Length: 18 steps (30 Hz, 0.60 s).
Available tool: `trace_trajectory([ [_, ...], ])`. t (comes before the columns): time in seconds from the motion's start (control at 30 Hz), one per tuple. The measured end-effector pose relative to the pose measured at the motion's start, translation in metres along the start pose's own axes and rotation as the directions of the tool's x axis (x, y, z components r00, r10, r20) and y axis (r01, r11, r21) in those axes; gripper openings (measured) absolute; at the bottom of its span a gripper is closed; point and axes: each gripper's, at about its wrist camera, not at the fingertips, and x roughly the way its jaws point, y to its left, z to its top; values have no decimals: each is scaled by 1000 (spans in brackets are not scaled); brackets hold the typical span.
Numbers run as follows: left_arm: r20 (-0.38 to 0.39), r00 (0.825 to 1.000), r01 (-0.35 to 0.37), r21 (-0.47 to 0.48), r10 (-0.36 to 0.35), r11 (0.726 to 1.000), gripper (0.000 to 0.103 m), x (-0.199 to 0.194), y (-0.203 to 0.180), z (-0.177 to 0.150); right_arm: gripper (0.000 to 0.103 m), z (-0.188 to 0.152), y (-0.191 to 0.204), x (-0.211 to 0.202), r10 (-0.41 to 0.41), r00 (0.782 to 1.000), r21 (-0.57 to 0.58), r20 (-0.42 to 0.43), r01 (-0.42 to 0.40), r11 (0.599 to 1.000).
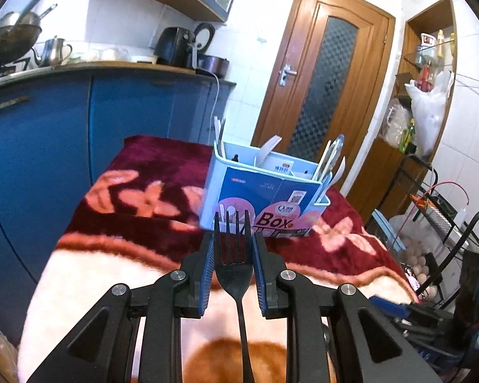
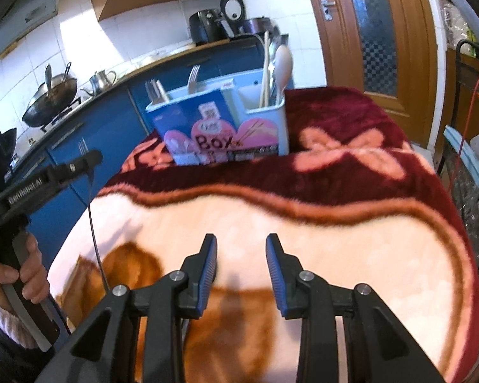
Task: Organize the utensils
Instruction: 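Close the right tool on the black spoon, then lift and carry the silver fork and black spoon to the caddy with both tools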
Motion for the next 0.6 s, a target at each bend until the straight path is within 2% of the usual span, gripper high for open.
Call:
trace_trajectory([
  [0.37, 65, 998, 19, -7, -18, 1000, 23, -27, 4, -3, 35, -14, 12, 18, 43, 991, 0, -128, -43, 999],
  [0.6, 83, 996, 16, -14, -15, 1000, 23, -33, 7, -2, 37, -14, 20, 23, 36, 989, -33, -141, -41, 999],
])
